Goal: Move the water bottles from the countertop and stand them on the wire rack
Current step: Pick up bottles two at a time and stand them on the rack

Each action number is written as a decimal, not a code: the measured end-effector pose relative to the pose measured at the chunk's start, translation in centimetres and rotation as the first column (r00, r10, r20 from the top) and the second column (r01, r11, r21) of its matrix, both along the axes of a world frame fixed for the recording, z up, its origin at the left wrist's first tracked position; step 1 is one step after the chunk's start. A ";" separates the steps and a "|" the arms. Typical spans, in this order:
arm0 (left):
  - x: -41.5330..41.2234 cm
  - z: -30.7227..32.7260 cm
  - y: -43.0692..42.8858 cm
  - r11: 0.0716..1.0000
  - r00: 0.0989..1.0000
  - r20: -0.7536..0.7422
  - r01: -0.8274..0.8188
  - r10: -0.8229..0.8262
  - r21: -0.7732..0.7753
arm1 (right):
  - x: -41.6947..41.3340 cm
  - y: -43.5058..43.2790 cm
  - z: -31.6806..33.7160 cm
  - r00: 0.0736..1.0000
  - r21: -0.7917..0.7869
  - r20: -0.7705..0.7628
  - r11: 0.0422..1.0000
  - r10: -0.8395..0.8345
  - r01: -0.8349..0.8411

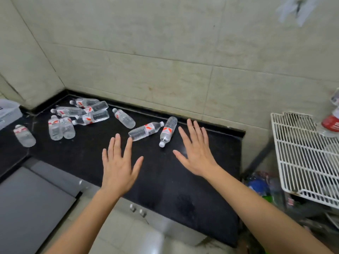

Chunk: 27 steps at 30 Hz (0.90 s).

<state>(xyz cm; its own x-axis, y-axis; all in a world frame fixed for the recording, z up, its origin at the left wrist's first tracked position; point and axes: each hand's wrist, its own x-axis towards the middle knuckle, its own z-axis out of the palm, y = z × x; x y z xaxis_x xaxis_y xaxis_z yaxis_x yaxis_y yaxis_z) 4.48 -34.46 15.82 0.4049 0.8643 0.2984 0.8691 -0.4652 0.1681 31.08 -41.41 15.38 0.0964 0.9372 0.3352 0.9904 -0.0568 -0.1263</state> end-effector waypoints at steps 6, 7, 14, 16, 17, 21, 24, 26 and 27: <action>-1.7 -3.0 5.8 0.994 0.997 -0.058 0.042 -0.048 -0.105 | -0.7 5.1 -1.9 0.999 -0.089 -0.022 0.995 -0.050 0.048; -1.6 -3.6 6.8 0.991 0.995 -0.078 0.045 -0.055 -0.130 | -0.7 6.2 -2.4 0.997 -0.110 -0.039 0.992 -0.074 0.069; -0.6 -6.9 16.7 0.964 0.972 -0.200 0.070 -0.123 -0.255 | 1.0 14.4 -7.5 0.956 -0.273 -0.192 0.948 -0.220 0.163; -0.1 -7.7 19.4 0.947 0.957 -0.249 0.066 -0.149 -0.313 | 1.4 16.1 -8.9 0.877 -0.358 -0.336 0.908 -0.342 0.217; 0.3 -8.1 20.7 0.939 0.951 -0.261 0.070 -0.165 -0.336 | 1.4 16.8 -9.6 0.827 -0.395 -0.398 0.888 -0.397 0.236; 2.5 -9.1 25.8 0.883 0.906 -0.310 0.125 -0.288 -0.453 | 1.4 19.1 -11.8 0.669 -0.538 -0.509 0.807 -0.542 0.243; 4.3 -10.4 29.2 0.848 0.881 -0.321 0.150 -0.348 -0.508 | 0.3 20.8 -12.5 0.552 -0.578 -0.570 0.775 -0.609 0.257; 5.7 -11.6 31.2 0.822 0.878 -0.297 0.168 -0.376 -0.544 | -0.7 21.9 -13.0 0.485 -0.589 -0.600 0.762 -0.635 0.269; 6.4 -12.3 32.2 0.806 0.879 -0.275 0.181 -0.389 -0.564 | -1.2 22.5 -13.5 0.437 -0.603 -0.614 0.748 -0.657 0.277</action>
